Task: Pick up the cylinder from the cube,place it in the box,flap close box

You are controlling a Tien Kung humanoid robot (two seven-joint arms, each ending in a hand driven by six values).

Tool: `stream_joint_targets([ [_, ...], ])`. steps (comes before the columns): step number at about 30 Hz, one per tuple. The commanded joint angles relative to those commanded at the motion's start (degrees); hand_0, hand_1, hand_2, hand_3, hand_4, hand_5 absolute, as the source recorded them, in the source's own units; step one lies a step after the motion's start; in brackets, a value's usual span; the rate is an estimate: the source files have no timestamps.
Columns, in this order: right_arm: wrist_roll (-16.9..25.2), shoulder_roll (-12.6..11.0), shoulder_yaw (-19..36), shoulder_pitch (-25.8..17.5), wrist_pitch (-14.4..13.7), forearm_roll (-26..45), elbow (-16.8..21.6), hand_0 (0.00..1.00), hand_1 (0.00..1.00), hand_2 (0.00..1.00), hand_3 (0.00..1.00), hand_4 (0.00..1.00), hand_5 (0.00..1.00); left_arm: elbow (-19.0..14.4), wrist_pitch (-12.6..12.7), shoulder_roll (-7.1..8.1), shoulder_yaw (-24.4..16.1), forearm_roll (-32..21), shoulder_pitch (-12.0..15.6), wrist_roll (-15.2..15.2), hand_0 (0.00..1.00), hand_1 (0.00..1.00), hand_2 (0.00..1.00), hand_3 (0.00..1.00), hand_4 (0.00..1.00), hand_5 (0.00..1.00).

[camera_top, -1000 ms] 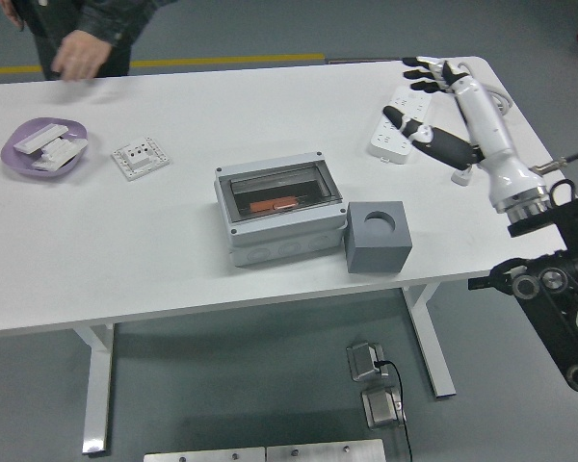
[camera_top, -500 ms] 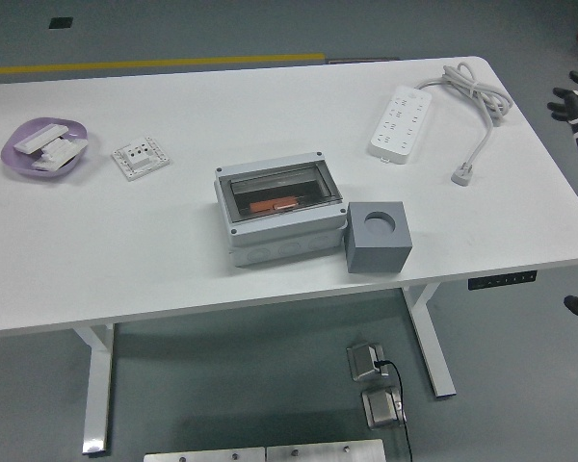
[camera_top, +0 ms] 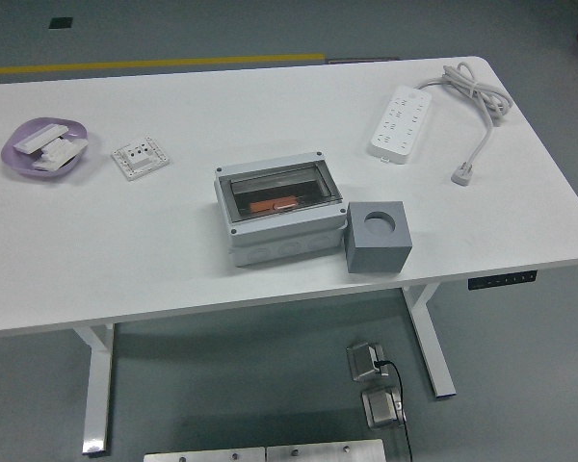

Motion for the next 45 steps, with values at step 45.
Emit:
stream_joint_targets([
  [45,-1.82,-0.26,8.0,-1.31,1.37,-3.17,1.45,0.727,0.672,0.686,0.736,0.974,0.779,0.0,0.2,3.25,-0.36,1.65,-1.05,0.82,0.637,0.54,0.536,0.617,0.589,0.144],
])
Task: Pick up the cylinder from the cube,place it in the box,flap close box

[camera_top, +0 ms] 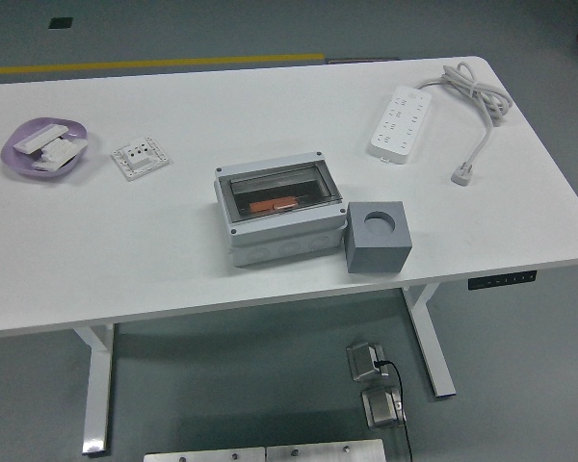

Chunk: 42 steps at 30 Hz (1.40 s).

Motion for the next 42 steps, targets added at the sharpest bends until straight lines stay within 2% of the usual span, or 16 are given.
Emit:
stream_joint_targets([
  [10,-0.03,0.34,3.44,-0.57,-0.03,-0.09,0.74,0.726,0.666,0.685,0.735,0.972,0.779,0.0,-0.06,-0.01,0.19,-0.19,-0.42,0.16,0.636,0.541,0.535,0.617,0.589,0.143],
  [21,-0.17,0.32,3.73,-0.79,0.31,-0.52,0.67,0.724,0.664,0.681,0.729,0.971,0.782,0.0,-0.12,-1.28,-0.2,-0.76,-0.07,-0.18,0.636,0.541,0.536,0.617,0.59,0.144],
  [32,-1.32,0.62,3.19,-0.26,0.99,-2.85,-1.87,0.719,0.658,0.677,0.722,0.968,0.781,0.0,-0.07,0.07,-0.36,-2.33,1.36,-0.4,0.636,0.541,0.535,0.618,0.591,0.143],
  [42,0.7,0.02,-1.4,1.74,-2.56,-7.31,-3.28,0.719,0.659,0.676,0.723,0.967,0.78,0.0,-0.54,-0.96,-0.18,-3.14,1.82,-1.12,0.636,0.541,0.536,0.618,0.591,0.145],
])
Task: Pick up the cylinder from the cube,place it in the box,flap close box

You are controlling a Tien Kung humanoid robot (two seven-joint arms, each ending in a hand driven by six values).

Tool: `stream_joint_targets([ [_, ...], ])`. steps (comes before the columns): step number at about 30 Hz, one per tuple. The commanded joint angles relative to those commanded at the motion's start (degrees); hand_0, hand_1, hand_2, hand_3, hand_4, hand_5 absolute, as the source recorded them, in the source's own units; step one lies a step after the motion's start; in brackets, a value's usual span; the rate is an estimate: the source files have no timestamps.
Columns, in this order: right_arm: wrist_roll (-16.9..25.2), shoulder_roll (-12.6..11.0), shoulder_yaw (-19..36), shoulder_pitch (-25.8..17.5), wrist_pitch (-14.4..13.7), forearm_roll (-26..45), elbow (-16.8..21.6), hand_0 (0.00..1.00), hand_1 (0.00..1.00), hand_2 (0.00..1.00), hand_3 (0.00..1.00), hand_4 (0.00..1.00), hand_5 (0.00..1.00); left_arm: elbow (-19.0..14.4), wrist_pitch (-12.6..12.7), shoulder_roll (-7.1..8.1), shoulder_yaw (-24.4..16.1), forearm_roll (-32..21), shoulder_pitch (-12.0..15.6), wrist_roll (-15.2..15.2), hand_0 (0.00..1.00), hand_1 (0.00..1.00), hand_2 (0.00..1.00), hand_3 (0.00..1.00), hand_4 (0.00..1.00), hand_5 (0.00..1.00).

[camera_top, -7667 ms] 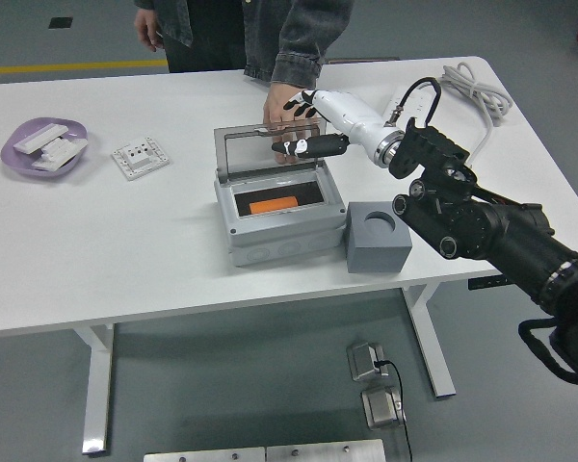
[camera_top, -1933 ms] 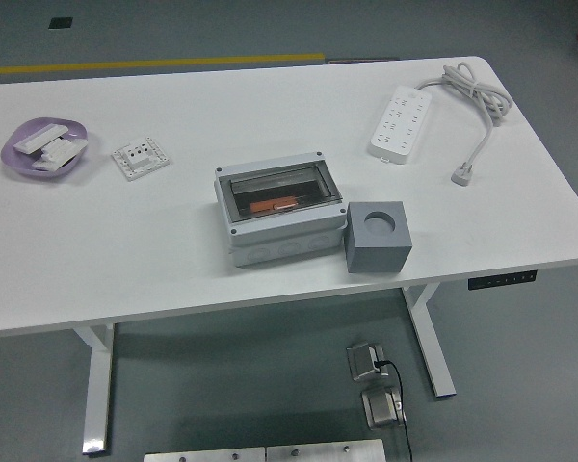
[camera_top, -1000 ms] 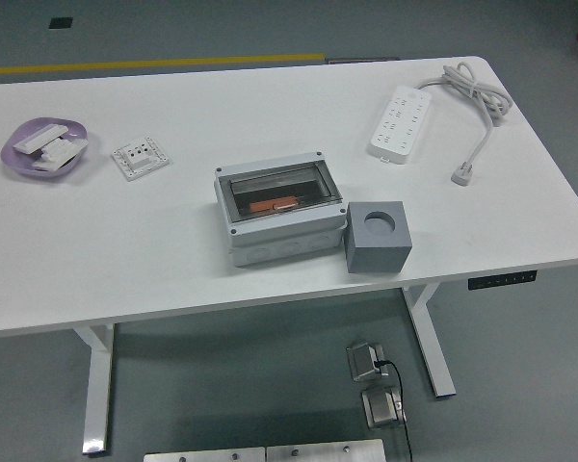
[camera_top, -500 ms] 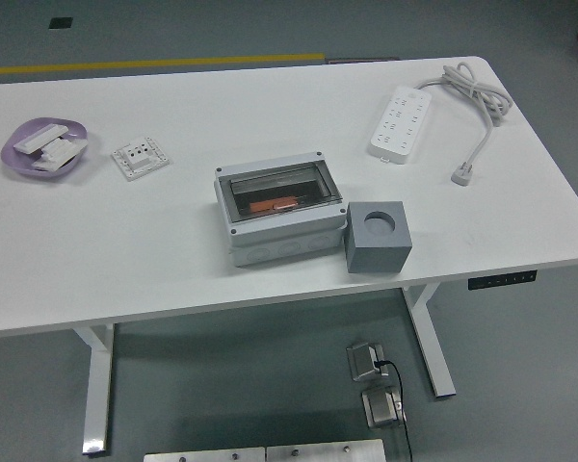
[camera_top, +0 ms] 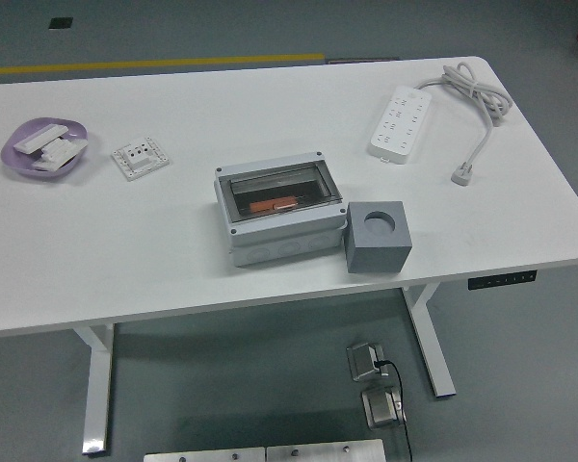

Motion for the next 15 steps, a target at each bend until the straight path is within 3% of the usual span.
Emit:
stream_joint_targets([
  [5,1.38,-0.65,-2.87,1.12,-1.46,-0.13,-0.76,0.719,0.659,0.676,0.723,0.967,0.78,0.0,-0.06,-0.48,0.3,-0.48,0.48,-0.14,0.636,0.541,0.536,0.618,0.591,0.145],
  [6,1.75,-0.77,-3.38,1.33,-1.74,-0.04,-0.83,0.724,0.715,0.829,0.998,0.965,0.749,0.0,-0.05,-0.52,0.33,-0.52,0.59,-0.08,0.636,0.542,0.537,0.619,0.593,0.144],
  [11,2.78,-1.14,-5.23,1.79,-2.71,-0.1,-1.17,0.724,0.715,0.829,0.998,0.965,0.749,0.0,0.07,-0.49,0.22,-0.48,0.87,0.07,0.636,0.542,0.537,0.619,0.593,0.144],
  [12,2.7,-1.13,-5.46,1.81,-2.64,0.16,-1.25,0.756,0.85,0.986,0.998,0.964,0.731,0.0,0.09,-0.48,0.17,-0.43,0.87,0.08,0.636,0.542,0.537,0.619,0.593,0.143],
  [15,2.95,-1.17,-6.14,1.73,-3.04,1.3,-1.34,0.756,0.85,0.986,0.998,0.964,0.731,0.0,0.12,-0.52,0.14,-0.37,0.81,0.03,0.636,0.542,0.537,0.619,0.593,0.143],
])
